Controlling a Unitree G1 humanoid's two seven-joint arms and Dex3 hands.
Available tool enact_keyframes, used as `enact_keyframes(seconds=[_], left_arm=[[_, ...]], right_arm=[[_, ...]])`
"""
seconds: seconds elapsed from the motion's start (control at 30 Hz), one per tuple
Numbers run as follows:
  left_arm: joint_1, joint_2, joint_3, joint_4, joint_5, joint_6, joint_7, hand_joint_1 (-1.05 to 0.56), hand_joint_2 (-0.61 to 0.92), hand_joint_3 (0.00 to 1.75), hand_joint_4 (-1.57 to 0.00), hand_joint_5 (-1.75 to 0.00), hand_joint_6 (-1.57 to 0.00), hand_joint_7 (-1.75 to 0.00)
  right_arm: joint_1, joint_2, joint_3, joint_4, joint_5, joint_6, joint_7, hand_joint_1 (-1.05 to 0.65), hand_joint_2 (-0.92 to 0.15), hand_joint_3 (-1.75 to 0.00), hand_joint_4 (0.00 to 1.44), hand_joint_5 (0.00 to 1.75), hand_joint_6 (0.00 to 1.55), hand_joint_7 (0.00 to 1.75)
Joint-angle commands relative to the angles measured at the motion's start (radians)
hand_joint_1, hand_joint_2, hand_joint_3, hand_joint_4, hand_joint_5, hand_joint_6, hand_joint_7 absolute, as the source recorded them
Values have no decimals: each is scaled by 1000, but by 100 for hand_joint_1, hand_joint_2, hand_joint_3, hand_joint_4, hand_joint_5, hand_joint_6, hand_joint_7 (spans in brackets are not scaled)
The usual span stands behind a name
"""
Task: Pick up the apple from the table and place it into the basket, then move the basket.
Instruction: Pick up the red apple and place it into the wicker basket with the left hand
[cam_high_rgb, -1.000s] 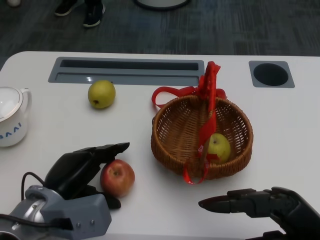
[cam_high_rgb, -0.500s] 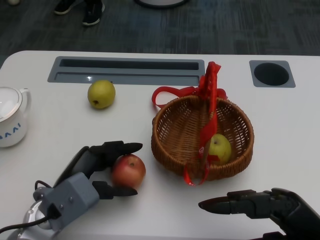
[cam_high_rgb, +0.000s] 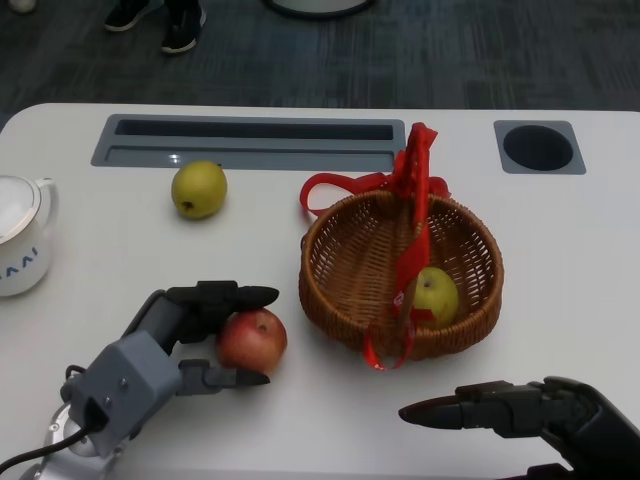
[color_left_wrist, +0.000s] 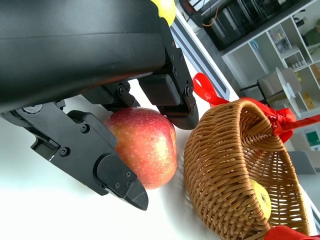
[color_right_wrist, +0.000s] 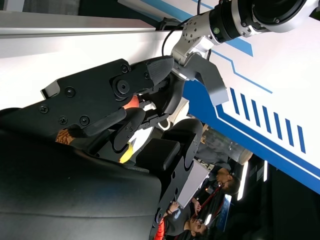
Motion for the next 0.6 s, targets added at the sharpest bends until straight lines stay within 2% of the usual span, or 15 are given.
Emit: enact_keyframes(seconds=[0.03, 0.33, 0.6], left_arm=[[34, 23, 14, -24, -1, -31, 21, -8, 78, 0, -128, -6, -116, -4], [96, 23, 53, -206, -58, -105, 3, -11, 78, 0, -130, -5, -116, -2], [193, 19, 72, -533, -175, -22, -59, -11, 78, 0, -129, -4, -116, -1]], right_arm=[[6, -13, -8, -11, 8, 0, -3, -36, -82, 0, 85, 0, 78, 0], [3, -14, -9, -8, 9, -3, -1, -36, -83, 0, 85, 0, 78, 0], [2, -14, -12, -14, -4, 7, -6, -36, -83, 0, 86, 0, 78, 0]])
